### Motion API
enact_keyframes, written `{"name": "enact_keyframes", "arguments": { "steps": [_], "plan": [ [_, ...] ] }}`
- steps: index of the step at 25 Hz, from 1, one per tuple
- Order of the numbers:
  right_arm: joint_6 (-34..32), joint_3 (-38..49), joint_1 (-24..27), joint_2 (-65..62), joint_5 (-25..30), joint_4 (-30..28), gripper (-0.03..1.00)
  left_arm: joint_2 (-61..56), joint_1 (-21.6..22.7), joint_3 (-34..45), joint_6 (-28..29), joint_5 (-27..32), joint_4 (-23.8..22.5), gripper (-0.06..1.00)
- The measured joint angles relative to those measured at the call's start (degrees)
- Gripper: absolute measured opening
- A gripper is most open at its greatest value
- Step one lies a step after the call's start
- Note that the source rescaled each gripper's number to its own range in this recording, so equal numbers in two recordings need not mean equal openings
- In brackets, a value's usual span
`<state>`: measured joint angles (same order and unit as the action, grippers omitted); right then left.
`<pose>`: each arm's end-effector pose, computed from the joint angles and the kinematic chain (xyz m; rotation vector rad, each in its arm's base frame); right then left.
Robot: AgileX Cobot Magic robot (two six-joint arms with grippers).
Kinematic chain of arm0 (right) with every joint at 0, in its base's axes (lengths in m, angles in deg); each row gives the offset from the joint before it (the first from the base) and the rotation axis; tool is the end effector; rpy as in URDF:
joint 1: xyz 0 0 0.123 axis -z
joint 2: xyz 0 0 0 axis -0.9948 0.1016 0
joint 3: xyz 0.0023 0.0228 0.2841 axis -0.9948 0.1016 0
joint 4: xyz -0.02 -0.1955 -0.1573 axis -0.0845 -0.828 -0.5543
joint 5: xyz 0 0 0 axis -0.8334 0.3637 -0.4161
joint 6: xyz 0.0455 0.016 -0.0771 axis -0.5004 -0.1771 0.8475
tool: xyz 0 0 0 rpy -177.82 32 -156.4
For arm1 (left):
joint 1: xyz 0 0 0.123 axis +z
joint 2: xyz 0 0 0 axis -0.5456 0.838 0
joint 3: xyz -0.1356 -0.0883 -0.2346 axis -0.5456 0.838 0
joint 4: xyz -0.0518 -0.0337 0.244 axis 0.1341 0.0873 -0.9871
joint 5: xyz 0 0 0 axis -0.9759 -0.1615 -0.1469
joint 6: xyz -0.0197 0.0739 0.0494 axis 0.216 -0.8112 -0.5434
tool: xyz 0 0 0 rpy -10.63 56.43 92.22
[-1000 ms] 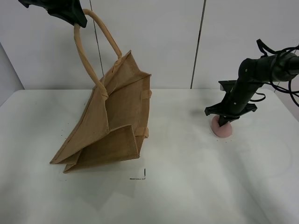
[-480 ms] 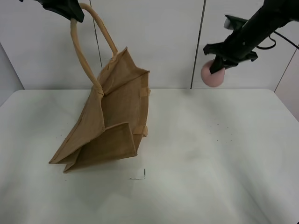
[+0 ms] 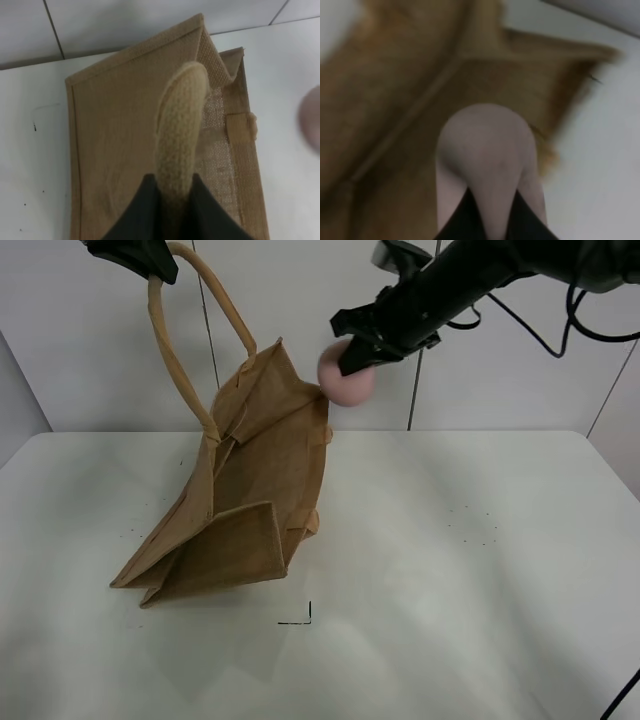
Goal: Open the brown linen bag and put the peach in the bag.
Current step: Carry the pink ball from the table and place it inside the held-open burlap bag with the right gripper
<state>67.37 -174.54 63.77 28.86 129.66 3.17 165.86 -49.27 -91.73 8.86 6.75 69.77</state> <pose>0.4151 0.1985 0.3161 -0.6223 2.4021 0.7408 0.3683 -0.1118 0.4553 0.2121 2.3075 -0.2652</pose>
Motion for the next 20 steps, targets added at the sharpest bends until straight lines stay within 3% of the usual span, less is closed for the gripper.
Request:
{"name": "enact_keyframes", "arguments": {
  "steps": [6, 17, 20],
  "plan": [
    [0.05, -0.11, -6.90, 6.75, -6.20, 0.51, 0.00, 0.00, 0.00, 0.00, -0.13, 0.00, 0.00, 0.00],
    [6.54, -0.11, -12.06, 17.53, -15.07, 6.23, 0.00, 0.00, 0.00, 0.00, -0.15, 0.00, 0.00, 0.00],
    [7.05, -0.11, -12.58, 17.78, -16.50, 6.23, 0.11, 0.00, 0.00, 0.00, -0.20, 0.00, 0.00, 0.00]
  ]
}}
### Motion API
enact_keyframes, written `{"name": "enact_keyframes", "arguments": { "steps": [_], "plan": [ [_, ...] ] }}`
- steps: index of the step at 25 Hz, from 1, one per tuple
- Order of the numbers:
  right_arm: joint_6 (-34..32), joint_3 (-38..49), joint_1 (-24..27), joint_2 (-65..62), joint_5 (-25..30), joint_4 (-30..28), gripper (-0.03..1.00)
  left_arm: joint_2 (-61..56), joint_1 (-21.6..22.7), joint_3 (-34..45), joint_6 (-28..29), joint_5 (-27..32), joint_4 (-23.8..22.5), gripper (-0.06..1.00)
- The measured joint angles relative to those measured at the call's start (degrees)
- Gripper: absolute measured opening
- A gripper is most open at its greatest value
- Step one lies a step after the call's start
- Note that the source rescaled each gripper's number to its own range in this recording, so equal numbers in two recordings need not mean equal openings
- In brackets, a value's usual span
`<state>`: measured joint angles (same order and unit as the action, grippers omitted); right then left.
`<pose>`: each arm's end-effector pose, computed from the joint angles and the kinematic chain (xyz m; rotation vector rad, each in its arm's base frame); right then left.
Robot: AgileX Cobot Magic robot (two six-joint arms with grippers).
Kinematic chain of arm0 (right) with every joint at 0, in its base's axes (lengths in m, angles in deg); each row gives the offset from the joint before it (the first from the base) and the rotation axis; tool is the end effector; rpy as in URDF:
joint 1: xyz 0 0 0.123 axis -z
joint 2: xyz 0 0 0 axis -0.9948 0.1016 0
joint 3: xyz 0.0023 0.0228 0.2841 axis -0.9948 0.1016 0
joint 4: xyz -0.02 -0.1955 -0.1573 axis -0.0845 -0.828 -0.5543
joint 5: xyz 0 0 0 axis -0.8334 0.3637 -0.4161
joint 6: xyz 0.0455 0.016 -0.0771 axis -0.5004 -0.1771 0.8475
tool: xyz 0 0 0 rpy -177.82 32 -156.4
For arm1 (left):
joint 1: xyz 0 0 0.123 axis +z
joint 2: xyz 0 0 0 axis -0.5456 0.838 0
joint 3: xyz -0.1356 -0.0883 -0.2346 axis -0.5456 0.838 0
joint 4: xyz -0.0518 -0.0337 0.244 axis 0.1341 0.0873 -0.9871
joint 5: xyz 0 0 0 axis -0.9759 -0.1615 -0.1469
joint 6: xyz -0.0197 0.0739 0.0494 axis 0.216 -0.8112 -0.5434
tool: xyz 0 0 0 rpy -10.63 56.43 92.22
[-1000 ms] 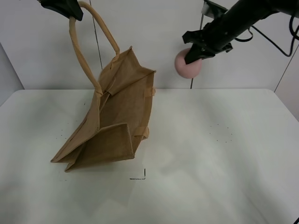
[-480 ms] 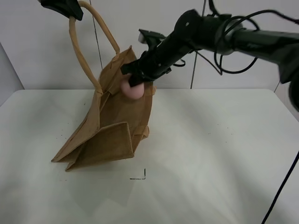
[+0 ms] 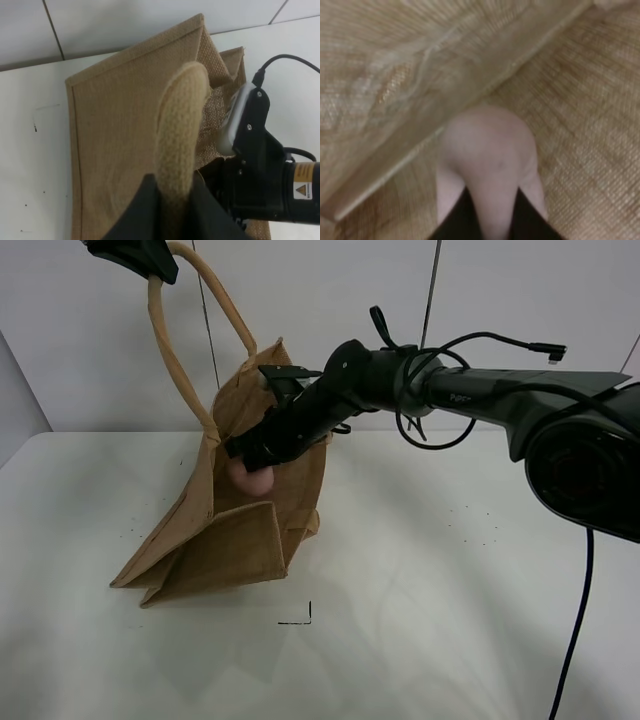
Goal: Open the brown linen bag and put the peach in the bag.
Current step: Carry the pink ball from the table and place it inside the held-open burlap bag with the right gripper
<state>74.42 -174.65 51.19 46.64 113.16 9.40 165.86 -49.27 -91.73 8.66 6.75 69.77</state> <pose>0.4160 0.3138 0.1789 -0.7689 2.4040 0.7995 0.3683 -0.1118 0.4553 0.2161 2.3070 -0.2635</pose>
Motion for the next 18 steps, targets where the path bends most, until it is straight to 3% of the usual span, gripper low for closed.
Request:
{"name": "enact_keyframes", "arguments": {
  "steps": [2, 4, 6, 8, 11, 15, 18],
  "plan": [
    [0.05, 0.00, -0.05, 0.00, -0.74, 0.00, 0.33, 0.00, 0.00, 0.00, 0.00, 0.00, 0.00, 0.00],
    [0.05, 0.00, -0.05, 0.00, -0.87, -0.62, 0.69, 0.00, 0.00, 0.00, 0.00, 0.00, 0.00, 0.00],
    [-0.12, 0.00, -0.05, 0.00, -1.10, -1.50, 0.88, 0.00, 0.00, 0.00, 0.00, 0.00, 0.00, 0.00],
    [-1.35, 0.00, -0.05, 0.00, -1.10, -3.13, 0.96, 0.00, 0.00, 0.00, 0.00, 0.00, 0.00, 0.00],
    [-3.04, -0.74, -0.05, 0.00, 0.40, -6.71, 0.99, 0.00, 0.00, 0.00, 0.00, 0.00, 0.00, 0.00],
    [-5.14, -5.19, -0.05, 0.00, 9.15, -12.64, 1.00, 0.00, 0.00, 0.00, 0.00, 0.00, 0.00, 0.00],
    [-10.53, -10.38, -0.05, 0.00, 17.26, -19.52, 1.00, 0.00, 0.00, 0.00, 0.00, 0.00, 0.00, 0.00]
  ]
}}
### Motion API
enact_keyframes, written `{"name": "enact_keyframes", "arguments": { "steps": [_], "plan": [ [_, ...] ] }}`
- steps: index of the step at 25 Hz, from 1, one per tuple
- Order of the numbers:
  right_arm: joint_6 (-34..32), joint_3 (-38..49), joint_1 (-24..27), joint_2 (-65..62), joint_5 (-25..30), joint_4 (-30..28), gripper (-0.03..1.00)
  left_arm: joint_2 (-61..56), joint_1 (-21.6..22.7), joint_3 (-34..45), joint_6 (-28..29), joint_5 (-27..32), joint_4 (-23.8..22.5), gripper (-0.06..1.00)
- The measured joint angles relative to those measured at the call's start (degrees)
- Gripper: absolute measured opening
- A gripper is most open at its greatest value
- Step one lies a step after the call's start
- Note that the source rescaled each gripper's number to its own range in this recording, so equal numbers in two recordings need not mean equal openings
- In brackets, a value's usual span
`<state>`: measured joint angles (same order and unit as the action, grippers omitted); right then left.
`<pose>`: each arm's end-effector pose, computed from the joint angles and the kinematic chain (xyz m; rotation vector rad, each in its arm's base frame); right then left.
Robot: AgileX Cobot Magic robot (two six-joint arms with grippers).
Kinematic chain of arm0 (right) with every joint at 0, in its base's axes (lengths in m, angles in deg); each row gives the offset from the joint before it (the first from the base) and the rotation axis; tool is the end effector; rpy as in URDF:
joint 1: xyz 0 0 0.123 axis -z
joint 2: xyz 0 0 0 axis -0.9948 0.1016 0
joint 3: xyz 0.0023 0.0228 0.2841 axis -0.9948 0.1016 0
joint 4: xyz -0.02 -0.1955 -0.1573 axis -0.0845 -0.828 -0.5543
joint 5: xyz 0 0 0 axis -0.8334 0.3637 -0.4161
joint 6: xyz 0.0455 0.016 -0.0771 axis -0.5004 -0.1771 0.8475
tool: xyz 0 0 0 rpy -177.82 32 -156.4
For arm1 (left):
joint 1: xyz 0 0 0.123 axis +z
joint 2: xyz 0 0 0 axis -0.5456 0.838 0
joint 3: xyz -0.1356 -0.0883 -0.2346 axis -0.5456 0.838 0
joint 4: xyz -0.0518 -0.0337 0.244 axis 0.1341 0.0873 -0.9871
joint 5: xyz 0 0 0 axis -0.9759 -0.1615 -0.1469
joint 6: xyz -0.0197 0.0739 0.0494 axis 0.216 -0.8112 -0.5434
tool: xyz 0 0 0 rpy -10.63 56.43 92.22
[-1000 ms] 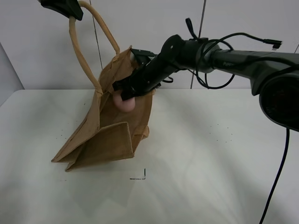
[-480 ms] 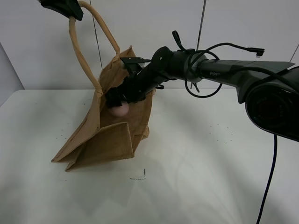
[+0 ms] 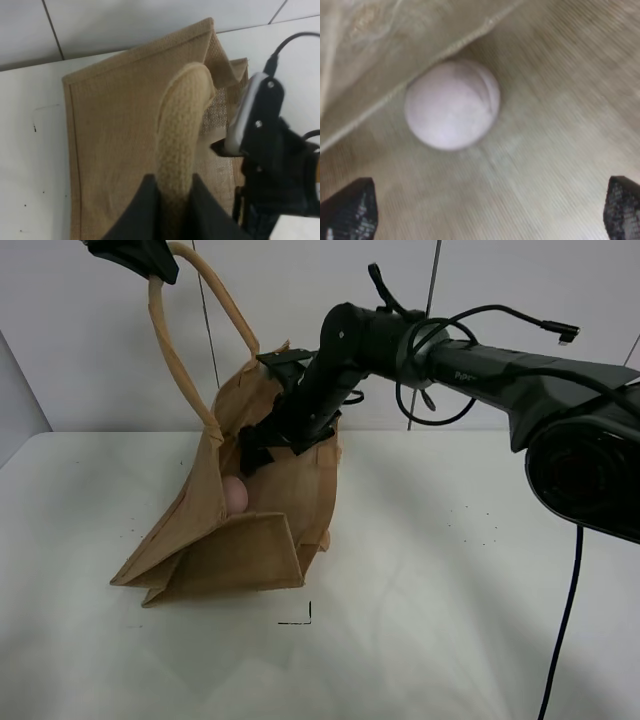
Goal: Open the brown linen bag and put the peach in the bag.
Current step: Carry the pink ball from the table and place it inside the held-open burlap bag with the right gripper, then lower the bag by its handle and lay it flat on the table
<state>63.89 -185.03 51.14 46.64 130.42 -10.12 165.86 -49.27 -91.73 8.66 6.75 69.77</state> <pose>0.4161 0.3014 0.2107 -0.9604 2.5313 0.5403 0.3683 -0.1118 0.4553 0.2161 2.3070 -0.2635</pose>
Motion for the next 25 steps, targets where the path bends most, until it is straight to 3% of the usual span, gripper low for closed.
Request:
{"name": "enact_keyframes", "arguments": {
  "steps": [3, 7, 13, 25],
  "plan": [
    [-6.80, -4.49, 0.00, 0.00, 7.13, -7.96, 1.00, 0.00, 0.00, 0.00, 0.00, 0.00, 0.00, 0.00],
    [-12.10, -6.19, 1.13, 0.00, 11.96, -14.78, 1.00, 0.00, 0.00, 0.00, 0.00, 0.00, 0.00, 0.00],
    [-12.86, -6.30, 6.75, 0.00, 12.91, -15.57, 1.00, 0.00, 0.00, 0.00, 0.00, 0.00, 0.03, 0.00],
    [-13.04, -6.30, 26.74, 0.00, 12.91, -16.36, 1.00, 0.00, 0.00, 0.00, 0.00, 0.00, 0.14, 0.00]
  ]
}}
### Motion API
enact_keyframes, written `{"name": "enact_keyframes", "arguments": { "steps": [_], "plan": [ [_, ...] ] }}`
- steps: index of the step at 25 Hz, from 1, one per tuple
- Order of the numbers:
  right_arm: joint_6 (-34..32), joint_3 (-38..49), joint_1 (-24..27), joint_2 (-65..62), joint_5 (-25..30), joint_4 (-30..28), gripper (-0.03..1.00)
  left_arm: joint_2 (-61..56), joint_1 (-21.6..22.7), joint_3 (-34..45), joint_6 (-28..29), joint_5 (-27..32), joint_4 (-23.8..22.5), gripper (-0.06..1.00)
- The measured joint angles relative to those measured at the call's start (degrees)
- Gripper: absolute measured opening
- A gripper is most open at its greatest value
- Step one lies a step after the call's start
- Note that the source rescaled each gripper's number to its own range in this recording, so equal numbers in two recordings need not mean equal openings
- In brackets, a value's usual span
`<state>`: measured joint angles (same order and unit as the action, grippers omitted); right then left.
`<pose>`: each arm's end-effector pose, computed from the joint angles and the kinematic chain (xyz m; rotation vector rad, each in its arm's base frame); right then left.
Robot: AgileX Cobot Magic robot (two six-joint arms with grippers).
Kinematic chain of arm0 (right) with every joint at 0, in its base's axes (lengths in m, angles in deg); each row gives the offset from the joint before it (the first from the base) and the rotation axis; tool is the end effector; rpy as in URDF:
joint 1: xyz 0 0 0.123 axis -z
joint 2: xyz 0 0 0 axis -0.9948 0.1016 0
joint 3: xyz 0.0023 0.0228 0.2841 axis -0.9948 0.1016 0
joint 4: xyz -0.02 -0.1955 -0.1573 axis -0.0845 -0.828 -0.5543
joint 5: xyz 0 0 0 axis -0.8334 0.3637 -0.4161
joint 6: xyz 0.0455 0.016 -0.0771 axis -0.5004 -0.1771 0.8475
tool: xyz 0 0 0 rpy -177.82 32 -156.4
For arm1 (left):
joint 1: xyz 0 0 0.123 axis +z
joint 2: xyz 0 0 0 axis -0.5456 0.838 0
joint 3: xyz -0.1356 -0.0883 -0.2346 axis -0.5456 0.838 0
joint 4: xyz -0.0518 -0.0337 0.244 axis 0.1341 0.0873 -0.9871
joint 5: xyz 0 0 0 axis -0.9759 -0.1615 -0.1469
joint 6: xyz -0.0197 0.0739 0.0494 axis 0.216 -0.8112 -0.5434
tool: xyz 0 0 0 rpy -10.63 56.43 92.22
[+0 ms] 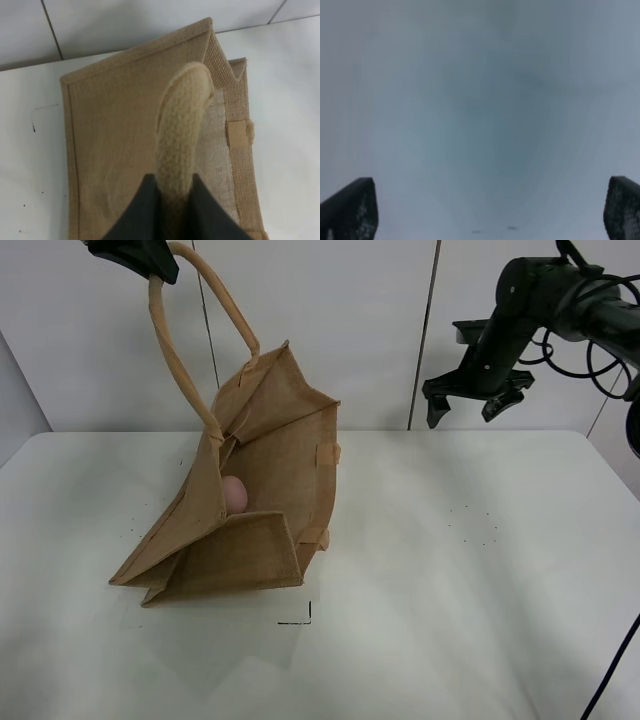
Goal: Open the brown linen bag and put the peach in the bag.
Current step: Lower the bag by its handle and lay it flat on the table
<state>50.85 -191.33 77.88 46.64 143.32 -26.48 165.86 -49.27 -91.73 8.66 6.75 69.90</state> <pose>0.4991 0.0603 0.2302 -0.2044 2.8077 0.1005 0.3683 -0.1120 0.4553 0.2162 2.3071 -0.2663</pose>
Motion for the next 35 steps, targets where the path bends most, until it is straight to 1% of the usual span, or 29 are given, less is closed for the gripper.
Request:
{"name": "enact_keyframes", "arguments": {
  "steps": [3, 7, 11, 15, 21, 32, 33, 35],
  "plan": [
    [0.00, 0.00, 2.41, 0.00, 0.02, -0.11, 1.00, 0.00, 0.00, 0.00, 0.00, 0.00, 0.00, 0.00],
    [-0.42, 0.07, 2.92, -0.26, 0.07, -0.04, 1.00, 0.00, 0.00, 0.00, 0.00, 0.00, 0.00, 0.00],
    [-0.55, 5.06, 2.87, -4.00, -0.03, 0.33, 1.00, 0.00, 0.00, 0.00, 0.00, 0.00, 0.00, 0.00],
    [-0.87, 16.56, 2.83, -13.89, -0.08, 0.40, 1.00, 0.00, 0.00, 0.00, -0.06, 0.00, 0.04, 0.00],
    [-0.87, 38.45, 2.76, -33.12, 0.03, 0.40, 1.00, 0.00, 0.00, 0.00, -0.25, 0.00, 0.04, 0.00],
    [-0.87, 74.85, 2.76, -68.45, -0.07, 0.40, 1.00, 0.00, 0.00, 0.00, -0.31, 0.00, 0.04, 0.00],
    [-0.87, 77.61, 2.76, -71.83, -0.35, 0.40, 1.00, 0.00, 0.00, 0.00, -0.36, 0.00, 0.04, 0.00],
    [-0.87, 84.00, 2.76, -78.30, -2.68, 0.27, 1.00, 0.00, 0.00, 0.00, -0.36, 0.00, 0.04, 0.00]
  ]
}}
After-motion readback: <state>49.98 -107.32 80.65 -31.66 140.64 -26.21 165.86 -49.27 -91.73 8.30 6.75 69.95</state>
